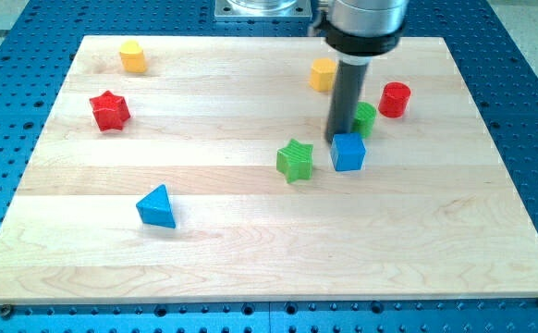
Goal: Move the green circle to the bottom right of the red circle
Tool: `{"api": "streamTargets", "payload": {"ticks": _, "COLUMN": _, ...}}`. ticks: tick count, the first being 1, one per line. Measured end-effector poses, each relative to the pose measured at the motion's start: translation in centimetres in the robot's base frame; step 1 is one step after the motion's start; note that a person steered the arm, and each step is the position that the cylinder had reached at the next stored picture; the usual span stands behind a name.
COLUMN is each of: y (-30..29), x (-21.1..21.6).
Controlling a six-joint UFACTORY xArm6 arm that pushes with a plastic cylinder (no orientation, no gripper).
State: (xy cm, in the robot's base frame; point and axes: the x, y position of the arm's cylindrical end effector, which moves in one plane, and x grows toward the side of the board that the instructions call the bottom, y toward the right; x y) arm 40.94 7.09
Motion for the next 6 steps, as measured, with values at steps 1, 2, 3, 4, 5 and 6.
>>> {"api": "streamTargets", "payload": {"ticks": 1, "y": -1.5, "x": 0.8}}
{"api": "streamTargets", "payload": {"ticks": 2, "y": 2.5, "x": -3.3}}
{"api": "streamTargets", "payload": {"ticks": 3, "y": 8.0, "x": -1.2}}
{"api": "streamTargets", "payload": {"ticks": 4, "y": 10.1, "x": -0.1}}
{"api": "streamTargets", "payload": {"ticks": 5, "y": 6.1, "x": 3.3}}
{"api": "streamTargets", "payload": {"ticks": 6, "y": 11.4, "x": 4.4}}
